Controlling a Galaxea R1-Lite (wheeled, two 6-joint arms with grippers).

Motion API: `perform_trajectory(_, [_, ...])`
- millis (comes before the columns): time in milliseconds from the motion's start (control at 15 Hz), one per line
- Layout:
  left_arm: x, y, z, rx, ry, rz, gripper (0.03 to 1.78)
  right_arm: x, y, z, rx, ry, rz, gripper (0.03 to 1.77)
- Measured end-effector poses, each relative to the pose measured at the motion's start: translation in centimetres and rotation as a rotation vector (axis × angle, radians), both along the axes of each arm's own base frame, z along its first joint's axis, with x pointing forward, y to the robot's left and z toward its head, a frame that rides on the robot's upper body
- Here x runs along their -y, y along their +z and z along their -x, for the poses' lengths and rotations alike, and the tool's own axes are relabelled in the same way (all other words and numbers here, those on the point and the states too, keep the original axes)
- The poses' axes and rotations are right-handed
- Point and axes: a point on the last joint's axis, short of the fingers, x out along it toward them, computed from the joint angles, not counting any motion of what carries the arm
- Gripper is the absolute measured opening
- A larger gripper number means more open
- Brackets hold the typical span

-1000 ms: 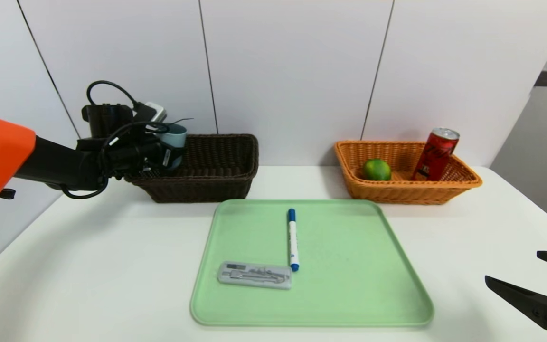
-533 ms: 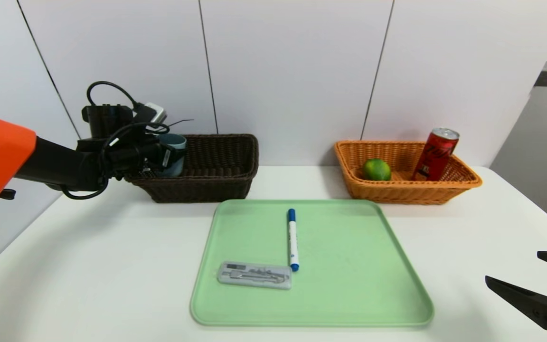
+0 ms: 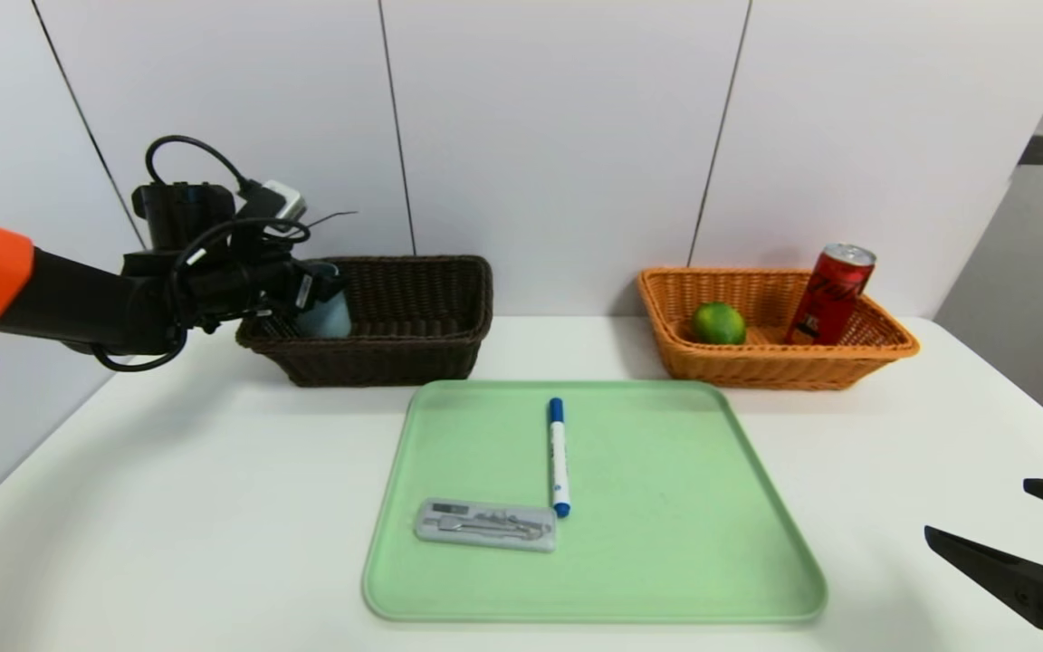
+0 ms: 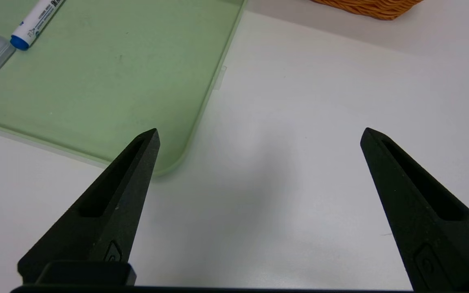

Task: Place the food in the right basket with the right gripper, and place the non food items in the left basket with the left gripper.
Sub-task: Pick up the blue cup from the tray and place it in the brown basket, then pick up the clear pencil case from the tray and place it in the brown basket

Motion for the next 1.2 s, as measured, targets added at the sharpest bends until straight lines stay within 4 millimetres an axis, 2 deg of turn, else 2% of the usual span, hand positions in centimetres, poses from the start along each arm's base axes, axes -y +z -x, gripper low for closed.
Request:
perform_trajectory(267, [-2.2,3.7,2.7,0.033,0.029,-0.101,1.63,0.0,-0.3,0.1,-0.009,0.0,0.001,1.7])
perform_trajectory(467, [-2.3,7.2,5.8,0.054,0.004,-0.096,1.66,0.0,-0.5,0.2,-0.012,0.0,0.002,1.71])
perform_trajectory(600, [-1.3,8.4,7.5,0.065,-0.018,-0.051,1.67,0.0,-0.4,0.3,-0.009,0.0,0.001,1.71])
perform_trajectory(733, [0.6,8.8,9.3,0.049,-0.062,0.025,1.67,0.0,-0.4,0.3,-0.007,0.001,0.001,1.71])
perform_trajectory(867, [3.5,8.5,11.8,-0.002,-0.143,0.12,1.67,0.1,-0.4,0.4,-0.004,0.0,0.002,1.71])
perform_trajectory(1000, [5.6,7.3,14.1,-0.062,-0.215,0.155,1.68,0.1,-0.4,0.4,-0.001,0.001,0.004,1.71])
perform_trajectory(1200, [7.8,5.3,17.4,-0.139,-0.311,0.154,1.69,0.0,-0.1,0.3,0.011,0.001,0.002,1.71])
